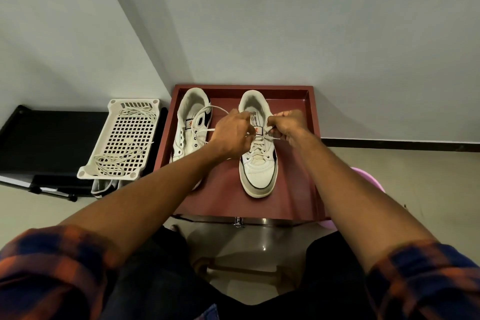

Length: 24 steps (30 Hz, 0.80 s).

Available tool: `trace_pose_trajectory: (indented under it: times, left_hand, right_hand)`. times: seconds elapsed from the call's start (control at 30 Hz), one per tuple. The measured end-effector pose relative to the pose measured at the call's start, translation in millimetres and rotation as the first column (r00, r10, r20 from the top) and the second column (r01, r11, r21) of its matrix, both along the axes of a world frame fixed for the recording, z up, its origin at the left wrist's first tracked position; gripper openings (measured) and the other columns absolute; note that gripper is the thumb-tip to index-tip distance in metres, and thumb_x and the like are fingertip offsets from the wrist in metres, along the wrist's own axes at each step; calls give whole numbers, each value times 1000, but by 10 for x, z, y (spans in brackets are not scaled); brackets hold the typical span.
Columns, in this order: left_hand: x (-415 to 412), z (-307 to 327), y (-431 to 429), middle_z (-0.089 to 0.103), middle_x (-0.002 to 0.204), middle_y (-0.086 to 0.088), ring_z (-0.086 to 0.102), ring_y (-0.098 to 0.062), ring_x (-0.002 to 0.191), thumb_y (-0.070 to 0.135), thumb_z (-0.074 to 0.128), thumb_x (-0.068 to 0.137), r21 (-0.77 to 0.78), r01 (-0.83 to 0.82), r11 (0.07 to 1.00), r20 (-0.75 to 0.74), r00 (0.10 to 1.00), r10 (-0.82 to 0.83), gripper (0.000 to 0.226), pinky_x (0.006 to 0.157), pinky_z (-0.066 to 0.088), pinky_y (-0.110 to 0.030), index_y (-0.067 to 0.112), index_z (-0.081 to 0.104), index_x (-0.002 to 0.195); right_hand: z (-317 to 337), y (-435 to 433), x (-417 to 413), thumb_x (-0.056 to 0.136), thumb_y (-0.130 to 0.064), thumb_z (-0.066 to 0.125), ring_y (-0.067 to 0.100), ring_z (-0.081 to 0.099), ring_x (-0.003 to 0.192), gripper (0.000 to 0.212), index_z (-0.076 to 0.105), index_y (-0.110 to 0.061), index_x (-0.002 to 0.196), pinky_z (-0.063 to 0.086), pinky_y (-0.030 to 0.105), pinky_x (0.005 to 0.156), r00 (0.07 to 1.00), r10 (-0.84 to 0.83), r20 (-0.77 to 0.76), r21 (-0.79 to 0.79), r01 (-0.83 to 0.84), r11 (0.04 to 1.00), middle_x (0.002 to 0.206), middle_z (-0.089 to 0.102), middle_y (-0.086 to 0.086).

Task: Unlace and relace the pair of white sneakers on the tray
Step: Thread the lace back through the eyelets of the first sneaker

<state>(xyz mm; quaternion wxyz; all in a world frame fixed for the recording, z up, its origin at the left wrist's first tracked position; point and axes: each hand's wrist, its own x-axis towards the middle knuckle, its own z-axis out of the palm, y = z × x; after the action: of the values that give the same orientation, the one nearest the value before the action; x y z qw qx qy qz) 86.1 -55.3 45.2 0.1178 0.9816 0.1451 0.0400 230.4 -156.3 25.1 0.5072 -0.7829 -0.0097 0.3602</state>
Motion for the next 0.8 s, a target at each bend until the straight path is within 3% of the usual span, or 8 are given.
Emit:
trace_pose_trajectory:
  times: [0.13, 0.27, 0.4, 0.47, 0.57, 0.63, 0.7, 0.8]
  left_hand:
    - [-251, -22, 264, 59, 86, 2, 52, -23, 88, 26, 74, 79, -84, -17, 996, 46, 999, 21, 12, 72, 47, -39, 15, 77, 80]
    - [-405, -8, 458, 44, 77, 6, 55, -28, 86, 23, 77, 75, -28, -52, 998, 49, 997, 53, 18, 69, 30, -27, 11, 66, 67]
    - [-315, -40, 346, 59, 89, 0, 56, -26, 95, 49, 58, 76, 14, -35, 999, 25, 999, 35, 37, 78, 44, -35, 20, 73, 93]
    - [-202, -44, 209, 64, 100, -4, 56, -27, 102, 50, 52, 77, -9, -85, 996, 16, 996, 85, 45, 83, 49, -41, 23, 73, 106]
    - [-32, -10, 72, 63, 96, -4, 57, -26, 98, 44, 56, 82, -54, -201, 978, 37, 978, 203, 37, 80, 51, -40, 18, 68, 104]
    - [59, -35, 82, 64, 94, -5, 60, -26, 90, 49, 60, 81, -186, -347, 919, 37, 932, 360, 43, 76, 52, -41, 13, 57, 106]
    - [141, -50, 124, 64, 98, -7, 61, -25, 89, 50, 69, 82, -358, -498, 790, -25, 850, 525, 54, 75, 50, -38, 9, 50, 112]
    - [276, 24, 186, 58, 103, -6, 58, -23, 96, 46, 76, 81, -436, -594, 676, -174, 793, 584, 66, 78, 48, -36, 5, 45, 121]
  right_hand:
    - [13, -3, 3, 79, 4, 75, 9, 58, 37, 13, 70, -6, 74, 41, 17, 36, 1000, -6, -4, -12, 6, 1000, 51, 68, 7]
    - [17, 3, 2, 79, 5, 75, 8, 56, 35, 15, 69, -7, 71, 41, 16, 35, 1000, -10, -3, -14, 10, 1000, 50, 66, 7]
    - [30, 13, -7, 79, 4, 76, 8, 57, 36, 13, 70, -6, 73, 42, 17, 36, 1000, -6, -2, -23, 6, 1000, 51, 67, 6]
    - [39, 16, -12, 79, 3, 76, 8, 57, 37, 14, 69, -7, 73, 43, 17, 37, 1000, -6, 4, -21, 6, 1000, 50, 67, 6]
    - [42, 23, -15, 78, -2, 79, 12, 59, 43, 14, 69, -8, 72, 45, 20, 40, 999, 12, 45, -39, -10, 999, 59, 70, 9]
    - [26, 35, -18, 78, -7, 83, 12, 61, 47, 14, 69, -10, 73, 44, 22, 41, 993, 44, 105, -73, -36, 997, 66, 73, 9]
    - [9, 48, -25, 77, -12, 85, 13, 64, 51, 15, 71, -10, 74, 48, 25, 45, 984, 72, 165, -103, -55, 993, 71, 74, 7]
    - [34, 60, -43, 74, -19, 87, 16, 74, 70, 17, 75, -9, 81, 62, 35, 66, 950, 149, 275, -180, -101, 978, 76, 76, 1]
